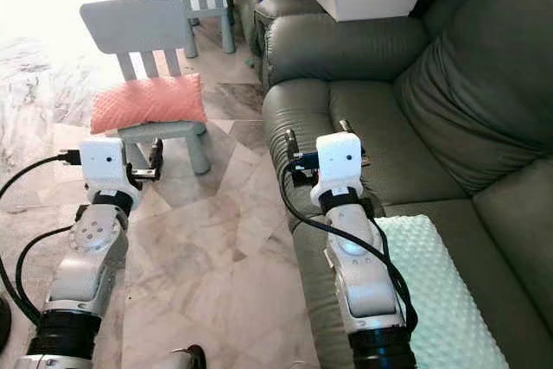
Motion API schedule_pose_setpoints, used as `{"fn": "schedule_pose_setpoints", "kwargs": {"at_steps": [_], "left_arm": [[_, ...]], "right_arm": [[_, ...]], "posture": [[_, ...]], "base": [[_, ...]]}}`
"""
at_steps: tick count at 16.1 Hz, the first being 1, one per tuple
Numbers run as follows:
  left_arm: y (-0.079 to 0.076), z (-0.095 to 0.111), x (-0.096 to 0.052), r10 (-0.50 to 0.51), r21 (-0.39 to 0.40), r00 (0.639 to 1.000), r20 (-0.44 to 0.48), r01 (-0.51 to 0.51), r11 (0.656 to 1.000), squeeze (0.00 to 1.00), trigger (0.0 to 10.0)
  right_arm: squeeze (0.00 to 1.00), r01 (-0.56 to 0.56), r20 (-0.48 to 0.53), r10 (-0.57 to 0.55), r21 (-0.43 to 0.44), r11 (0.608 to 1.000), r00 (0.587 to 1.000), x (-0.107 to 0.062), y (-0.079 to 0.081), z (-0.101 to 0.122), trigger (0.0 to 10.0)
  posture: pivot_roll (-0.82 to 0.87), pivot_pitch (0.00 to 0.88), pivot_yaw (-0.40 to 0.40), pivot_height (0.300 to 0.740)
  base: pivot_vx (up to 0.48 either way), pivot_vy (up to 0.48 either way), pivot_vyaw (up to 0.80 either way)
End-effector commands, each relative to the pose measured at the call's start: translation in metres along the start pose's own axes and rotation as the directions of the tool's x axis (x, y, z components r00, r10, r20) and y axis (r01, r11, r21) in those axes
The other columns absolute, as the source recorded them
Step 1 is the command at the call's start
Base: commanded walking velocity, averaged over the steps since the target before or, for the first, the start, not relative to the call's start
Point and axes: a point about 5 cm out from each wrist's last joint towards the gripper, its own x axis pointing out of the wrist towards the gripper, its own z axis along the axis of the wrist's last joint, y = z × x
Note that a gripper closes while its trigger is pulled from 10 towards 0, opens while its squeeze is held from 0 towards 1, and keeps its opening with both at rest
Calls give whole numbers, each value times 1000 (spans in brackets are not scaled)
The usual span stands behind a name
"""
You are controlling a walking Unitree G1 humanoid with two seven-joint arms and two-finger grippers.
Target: Move the pillow to the sofa
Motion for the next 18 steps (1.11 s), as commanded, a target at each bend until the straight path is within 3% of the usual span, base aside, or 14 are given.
{"fn": "schedule_pose_setpoints", "kwargs": {"at_steps": [1,9,18], "left_arm": [[1,-1,-1,10,-11,1000,-4,-10,1000,0,10000],[2,-3,-2,0,-37,1000,-23,-1,999,0,10000],[-1,-4,-2,-10,-48,999,-50,8,999,0,10000]], "right_arm": [[0,-6,8,6,4,1000,1000,2,0,0,10000],[0,4,7,-4,21,1000,1000,0,3,-1,10000],[0,9,5,-9,24,1000,1000,-1,3,0,10000]], "posture": [[-93,103,-49,740],[-93,124,-32,740],[-109,152,-33,740]], "base": [[0,0,0],[0,0,0],[0,458,0]]}}
